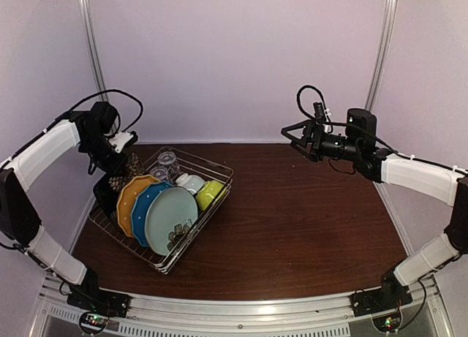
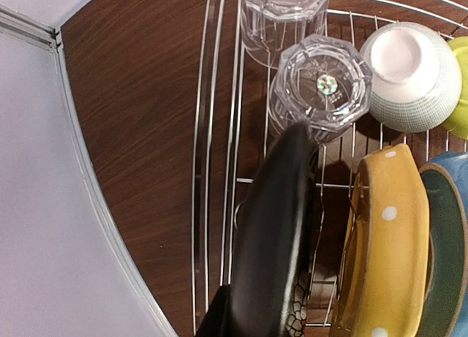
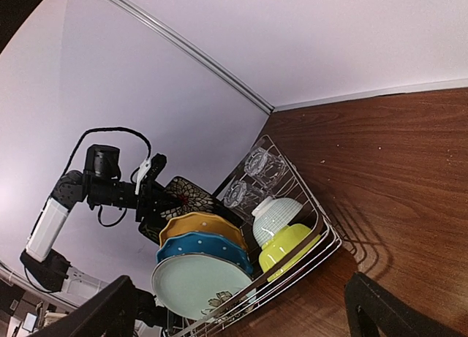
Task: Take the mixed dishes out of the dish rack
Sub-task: Grab the plate from the dish rack.
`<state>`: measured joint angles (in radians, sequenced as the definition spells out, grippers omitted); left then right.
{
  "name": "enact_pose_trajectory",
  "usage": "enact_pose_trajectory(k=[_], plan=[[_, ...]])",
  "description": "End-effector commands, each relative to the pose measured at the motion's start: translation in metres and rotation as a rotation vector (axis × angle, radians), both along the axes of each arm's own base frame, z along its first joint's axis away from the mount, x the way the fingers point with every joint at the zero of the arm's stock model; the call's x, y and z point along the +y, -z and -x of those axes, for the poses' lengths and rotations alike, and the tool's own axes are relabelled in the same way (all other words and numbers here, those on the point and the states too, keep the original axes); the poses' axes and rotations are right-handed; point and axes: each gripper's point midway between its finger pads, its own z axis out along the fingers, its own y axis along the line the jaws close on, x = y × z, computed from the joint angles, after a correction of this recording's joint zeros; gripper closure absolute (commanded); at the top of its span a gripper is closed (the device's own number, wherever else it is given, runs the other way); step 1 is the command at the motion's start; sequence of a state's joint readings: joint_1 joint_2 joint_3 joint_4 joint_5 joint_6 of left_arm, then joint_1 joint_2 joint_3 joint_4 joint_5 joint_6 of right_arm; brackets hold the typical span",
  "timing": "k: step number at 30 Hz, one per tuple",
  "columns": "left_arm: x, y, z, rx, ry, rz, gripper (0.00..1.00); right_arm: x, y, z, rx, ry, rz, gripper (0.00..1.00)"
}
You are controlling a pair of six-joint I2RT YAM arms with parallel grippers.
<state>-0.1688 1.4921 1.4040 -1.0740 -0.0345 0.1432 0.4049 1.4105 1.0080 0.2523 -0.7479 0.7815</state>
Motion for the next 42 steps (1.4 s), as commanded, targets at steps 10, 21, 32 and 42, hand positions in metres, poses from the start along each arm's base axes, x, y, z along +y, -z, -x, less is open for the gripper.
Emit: enact_pose_trajectory(k=[10,21,32,42], plan=[[-0.004,-0.097,-0.021,-0.250,-0.022,-0.040,1.00,0.006,-0.011,0.002,-0.029,-0.019,-0.022,0.00],[0.005,-0.140,-0.019,-0.363,-0.037,-0.184,1.00,0.008,-0.014,0.003,-0.039,-0.025,-0.030,0.00],[0.001,-0.207,-0.016,-0.528,-0.067,-0.124,1.00,0.011,-0.023,0.006,-0.065,-0.031,-0.028,0.00],[-0.021,-0.280,-0.008,-0.762,-0.084,0.147,1.00,0.006,-0.033,0.008,-0.117,-0.003,0.032,0.00]])
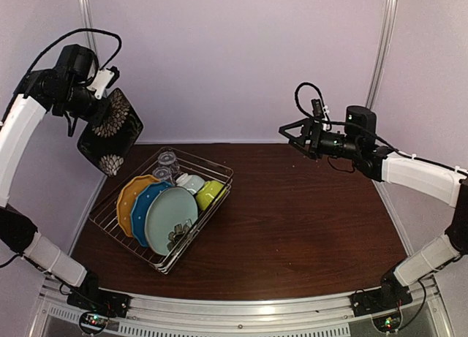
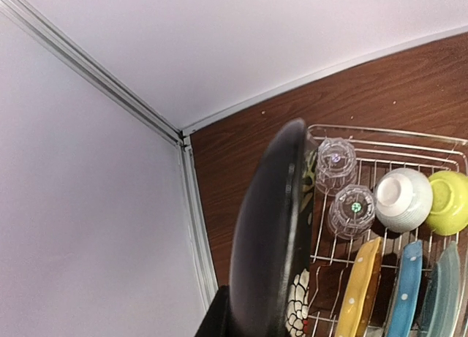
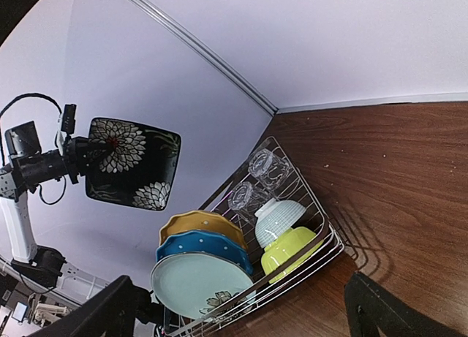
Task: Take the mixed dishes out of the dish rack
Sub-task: Grab the plate from the dish rack, then pass from the left arm to the right
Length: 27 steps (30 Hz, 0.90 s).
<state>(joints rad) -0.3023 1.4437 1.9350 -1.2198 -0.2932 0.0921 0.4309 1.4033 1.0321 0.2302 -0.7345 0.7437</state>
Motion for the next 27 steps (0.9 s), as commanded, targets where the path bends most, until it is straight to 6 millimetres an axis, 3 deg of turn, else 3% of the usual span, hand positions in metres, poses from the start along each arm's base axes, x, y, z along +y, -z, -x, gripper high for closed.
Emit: enact_pose_trajectory(k=[1,7,16,21,27], plan=[[-0.020,-0.089,0.001,-0.316,0.054,0.234,1.00,-0.002,-0.026,0.004,-0.082,0.011,0.016,0.00],[-0.056,-0.106,0.001,-0.330,0.179,0.442,1.00,-0.001,-0.046,0.015,-0.151,-0.020,-0.003,0.00],[-0.119,-0.105,0.008,-0.276,0.453,0.691,1.00,0.003,-0.065,0.035,-0.225,-0.079,-0.006,0.00],[-0.154,-0.094,0.017,-0.190,0.601,0.758,1.00,0.007,-0.064,0.046,-0.250,-0.116,0.042,0.00],[-0.201,-0.067,0.030,-0.057,0.749,0.781,1.00,0.012,-0.057,0.059,-0.263,-0.163,0.102,0.00]])
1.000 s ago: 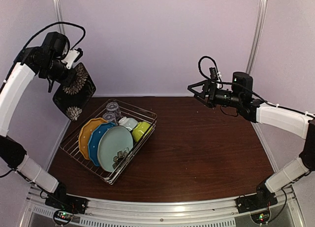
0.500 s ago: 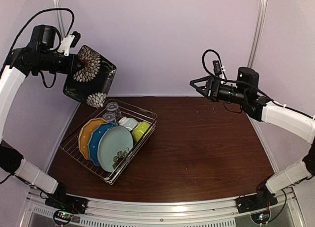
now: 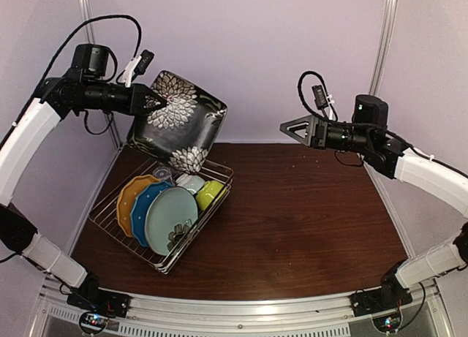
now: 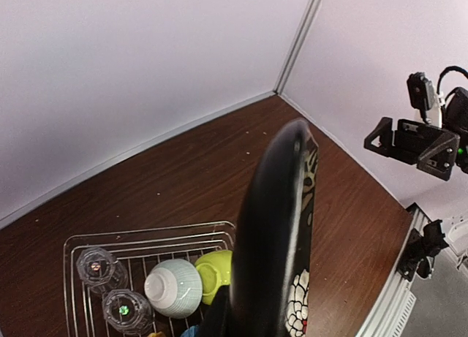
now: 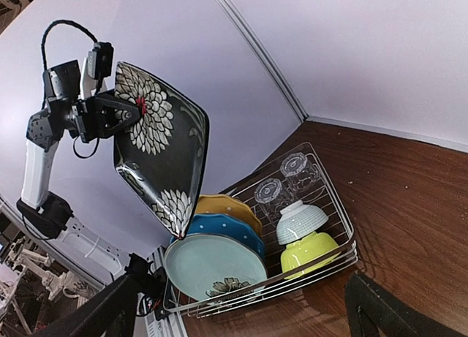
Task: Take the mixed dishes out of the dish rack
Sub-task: Pass from the left arm to the right
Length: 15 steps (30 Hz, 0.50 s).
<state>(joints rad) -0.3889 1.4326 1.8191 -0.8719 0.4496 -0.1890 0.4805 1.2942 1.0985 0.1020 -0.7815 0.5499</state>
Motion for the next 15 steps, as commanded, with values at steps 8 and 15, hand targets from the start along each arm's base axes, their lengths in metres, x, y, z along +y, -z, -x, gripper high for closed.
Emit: enact_pose_trajectory(k=[8,15], plan=[[-0.092,0.006,0.032,-0.034,0.357,0.053,1.00,0.015,0.008,0.040,-0.049,-0.131,0.153,0.11],[-0.129,0.026,0.059,0.006,0.524,0.052,1.00,0.021,0.024,0.054,-0.040,-0.181,0.241,0.24]])
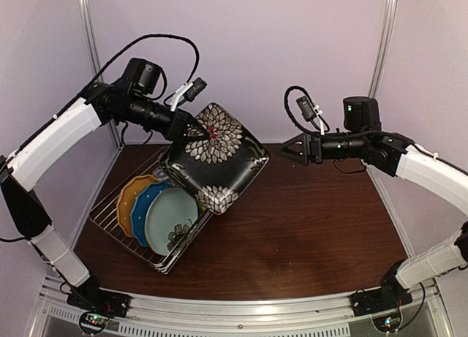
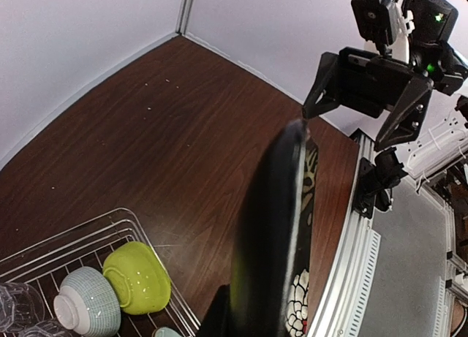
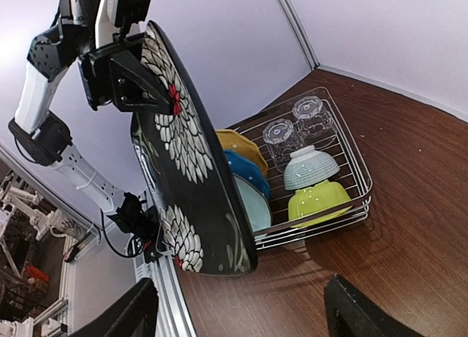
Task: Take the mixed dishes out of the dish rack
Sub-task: Pass from the left arm to the right
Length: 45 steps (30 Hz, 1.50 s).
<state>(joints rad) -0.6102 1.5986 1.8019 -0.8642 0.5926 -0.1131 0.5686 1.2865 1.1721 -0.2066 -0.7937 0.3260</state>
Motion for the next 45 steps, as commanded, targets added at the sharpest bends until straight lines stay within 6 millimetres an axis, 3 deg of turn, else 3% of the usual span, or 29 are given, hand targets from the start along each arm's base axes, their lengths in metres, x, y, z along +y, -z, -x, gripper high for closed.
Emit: enact_pose_trajectory(k=[1,9,16,25,37,42,45], plan=[[-0.028,-0.036,0.024,-0.091,0.166,0.128,1.00,0.003,0.001,0.016,-0.026,-0.058,0.066,0.27],[-0.055,-0.023,0.040,-0.065,0.257,0.123,1.00,0.019,0.018,0.036,-0.032,-0.154,0.191,0.47],[-0.062,-0.020,0.047,-0.052,0.295,0.130,1.00,0.029,0.032,0.046,-0.044,-0.197,0.280,0.60],[-0.064,-0.025,0.047,-0.058,0.304,0.142,1.00,0.029,0.043,0.043,-0.037,-0.182,0.329,0.64],[-0.065,-0.018,0.044,-0.059,0.299,0.128,1.00,0.030,0.040,0.042,-0.029,-0.180,0.340,1.00],[-0.063,-0.019,0.042,-0.075,0.286,0.122,1.00,0.030,0.035,0.042,-0.037,-0.176,0.330,1.00],[-0.061,-0.021,0.039,-0.094,0.263,0.112,0.88,0.030,0.032,0.042,-0.035,-0.174,0.317,1.00]])
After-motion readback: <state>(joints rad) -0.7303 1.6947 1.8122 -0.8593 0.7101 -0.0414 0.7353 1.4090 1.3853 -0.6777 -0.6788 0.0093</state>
